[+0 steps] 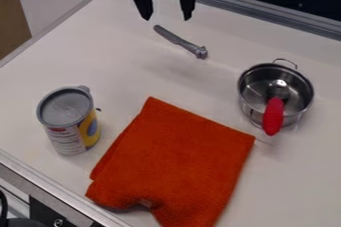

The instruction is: Move the bin to the upper left side of the table

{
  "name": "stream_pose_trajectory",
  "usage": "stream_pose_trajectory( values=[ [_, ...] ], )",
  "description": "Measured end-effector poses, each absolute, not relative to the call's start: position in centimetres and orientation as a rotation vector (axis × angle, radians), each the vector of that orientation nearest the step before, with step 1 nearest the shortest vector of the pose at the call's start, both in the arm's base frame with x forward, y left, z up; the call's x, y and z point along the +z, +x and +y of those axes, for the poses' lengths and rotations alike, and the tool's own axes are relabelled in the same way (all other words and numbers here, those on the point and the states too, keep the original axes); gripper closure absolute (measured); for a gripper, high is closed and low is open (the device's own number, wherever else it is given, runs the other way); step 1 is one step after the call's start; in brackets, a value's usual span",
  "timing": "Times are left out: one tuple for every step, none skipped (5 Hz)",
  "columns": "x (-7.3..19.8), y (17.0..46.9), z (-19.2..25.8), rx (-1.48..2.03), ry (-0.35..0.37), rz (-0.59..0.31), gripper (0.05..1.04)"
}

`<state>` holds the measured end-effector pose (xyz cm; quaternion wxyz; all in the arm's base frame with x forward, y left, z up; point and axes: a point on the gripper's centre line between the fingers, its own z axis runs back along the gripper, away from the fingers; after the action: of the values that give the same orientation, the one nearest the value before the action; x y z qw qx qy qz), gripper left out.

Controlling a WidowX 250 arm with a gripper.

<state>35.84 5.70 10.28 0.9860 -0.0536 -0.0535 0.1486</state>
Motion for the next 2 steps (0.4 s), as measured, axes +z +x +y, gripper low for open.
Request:
stream_pose_trajectory(
  values=[
    [9.0,35.5,5.5,0.3,-0.116,-0.064,0.084],
    [8.9,33.7,5.8,0.271,-0.178,0.014,0.084]
  ],
)
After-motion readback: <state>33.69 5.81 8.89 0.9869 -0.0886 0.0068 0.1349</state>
